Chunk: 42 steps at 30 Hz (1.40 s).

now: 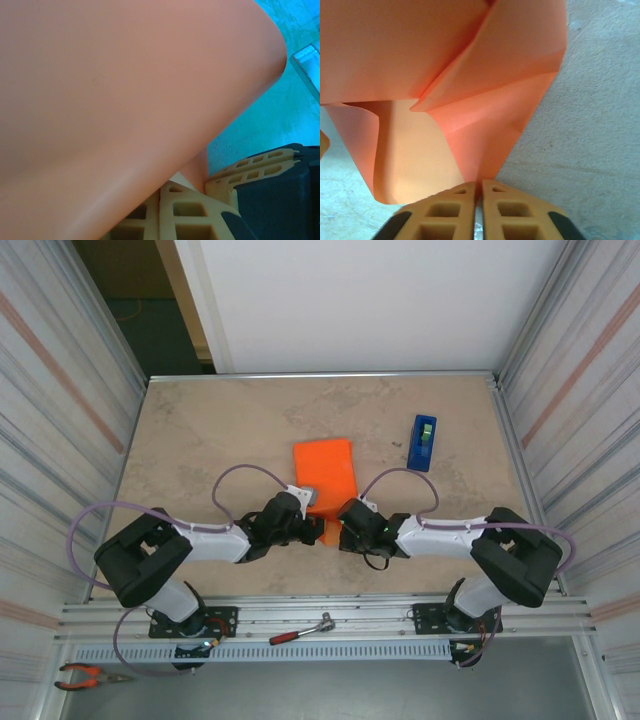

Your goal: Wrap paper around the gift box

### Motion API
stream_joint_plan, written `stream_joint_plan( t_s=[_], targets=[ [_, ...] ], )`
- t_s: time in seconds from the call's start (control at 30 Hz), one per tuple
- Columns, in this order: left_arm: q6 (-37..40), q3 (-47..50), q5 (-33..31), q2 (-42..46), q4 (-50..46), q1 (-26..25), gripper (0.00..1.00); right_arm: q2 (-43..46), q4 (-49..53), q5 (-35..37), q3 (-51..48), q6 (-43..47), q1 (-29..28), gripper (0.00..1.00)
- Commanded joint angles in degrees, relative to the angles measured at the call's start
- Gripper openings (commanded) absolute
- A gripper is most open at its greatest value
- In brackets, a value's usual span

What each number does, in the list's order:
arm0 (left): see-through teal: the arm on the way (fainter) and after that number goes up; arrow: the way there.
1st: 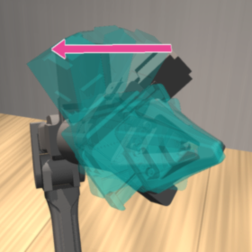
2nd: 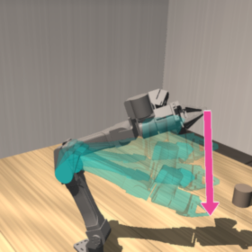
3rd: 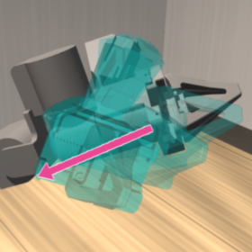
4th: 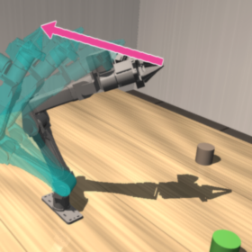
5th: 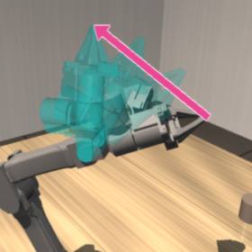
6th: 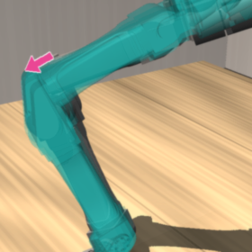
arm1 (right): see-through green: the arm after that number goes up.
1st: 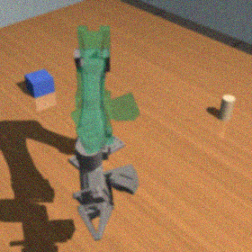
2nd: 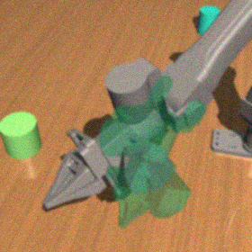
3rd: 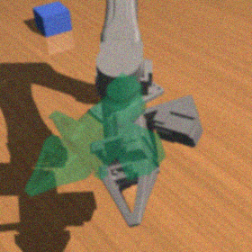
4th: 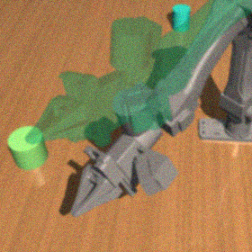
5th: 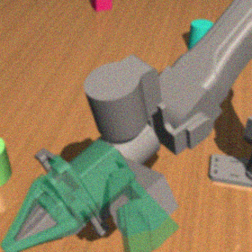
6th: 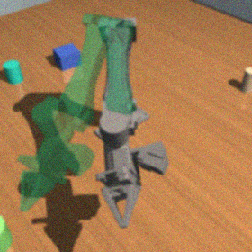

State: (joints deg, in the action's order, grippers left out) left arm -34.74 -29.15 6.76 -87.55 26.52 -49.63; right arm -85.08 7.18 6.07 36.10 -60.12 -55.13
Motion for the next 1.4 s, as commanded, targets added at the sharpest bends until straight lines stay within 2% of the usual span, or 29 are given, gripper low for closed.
stream_joint_plan(
  t_s=[0.0, 0.67, 0.77, 0.83, 1.37],
  targets=[
    [0.4, 0.2, -0.4, -0.1, 1.6, -0.4, 0.0, -1.8, 0.1, 0.0, 1.7, -1.4, -0.9, 0.0],
    [1.8, -0.5, 2.3, 5.1, -2.6, -0.4, 0.0, 4.6, 4.8, 2.1, 2.7, -1.5, -0.9, 0.0],
    [1.7, -0.4, 2.2, 4.9, -2.0, -0.3, 0.0, 3.5, 6.1, 1.8, 3.6, -2.2, -1.2, 0.27],
    [1.8, -0.4, 2.2, 4.7, -2.0, -0.4, 0.0, 2.7, 6.5, 2.1, 3.9, -2.7, -1.7, 0.34],
    [1.7, 0.0, 2.3, 2.9, 0.2, -0.3, 0.0, -5.1, 8.9, 4.5, 8.4, -4.9, -3.0, 0.29]
  ],
)
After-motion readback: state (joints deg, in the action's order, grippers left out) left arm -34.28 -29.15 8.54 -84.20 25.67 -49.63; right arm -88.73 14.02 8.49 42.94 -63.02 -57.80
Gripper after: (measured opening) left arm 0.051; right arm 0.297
